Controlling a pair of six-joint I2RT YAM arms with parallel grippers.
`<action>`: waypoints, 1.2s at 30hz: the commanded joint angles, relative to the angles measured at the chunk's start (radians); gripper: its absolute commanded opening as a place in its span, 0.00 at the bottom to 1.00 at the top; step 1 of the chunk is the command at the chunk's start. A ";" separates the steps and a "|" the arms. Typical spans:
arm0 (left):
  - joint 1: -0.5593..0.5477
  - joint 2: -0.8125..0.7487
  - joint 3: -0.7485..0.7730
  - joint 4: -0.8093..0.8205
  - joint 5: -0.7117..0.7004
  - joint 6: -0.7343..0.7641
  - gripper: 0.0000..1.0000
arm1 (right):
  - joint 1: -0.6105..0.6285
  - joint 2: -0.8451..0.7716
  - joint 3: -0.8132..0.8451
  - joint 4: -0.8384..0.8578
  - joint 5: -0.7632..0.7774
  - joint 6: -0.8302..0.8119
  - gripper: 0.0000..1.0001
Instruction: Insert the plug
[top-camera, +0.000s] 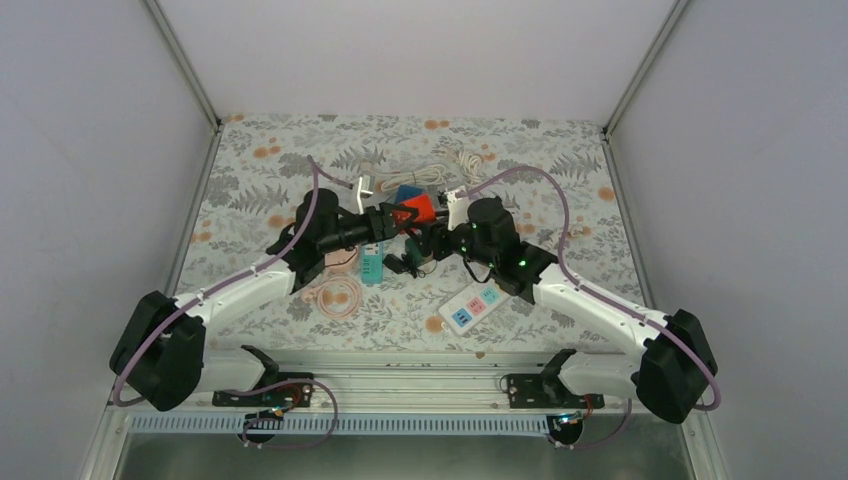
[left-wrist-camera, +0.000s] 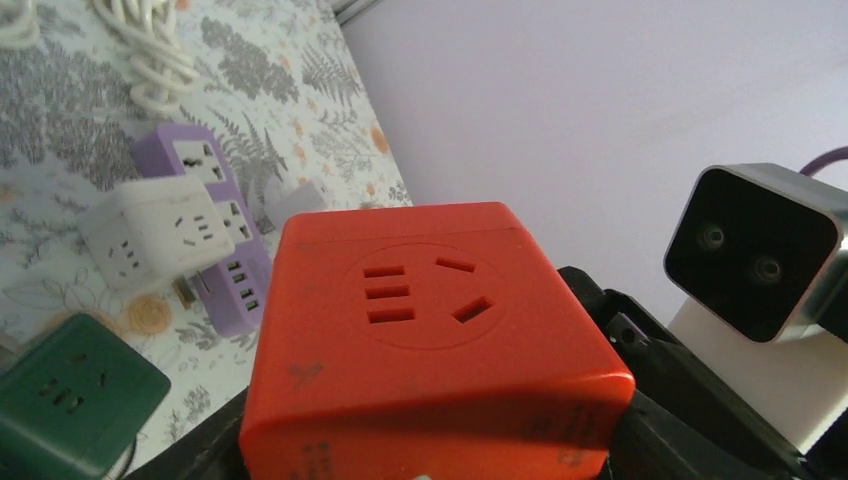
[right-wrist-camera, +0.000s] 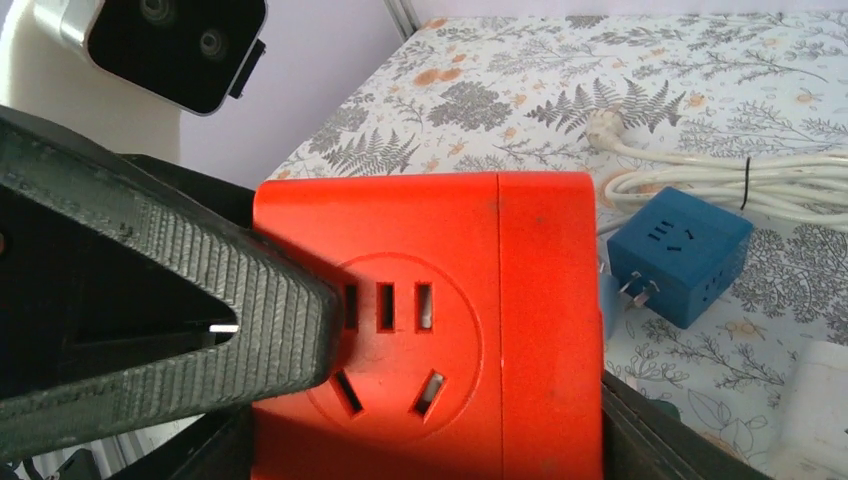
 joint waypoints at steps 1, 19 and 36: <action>-0.011 0.003 0.030 0.003 -0.007 0.045 0.59 | 0.006 -0.011 0.046 -0.008 -0.013 0.021 0.69; 0.120 -0.139 0.180 -0.119 0.399 0.313 0.54 | -0.315 -0.104 0.094 0.097 -0.854 0.280 1.00; 0.086 -0.056 0.300 -0.094 0.613 0.261 0.54 | -0.275 0.045 0.172 0.365 -1.161 0.451 0.84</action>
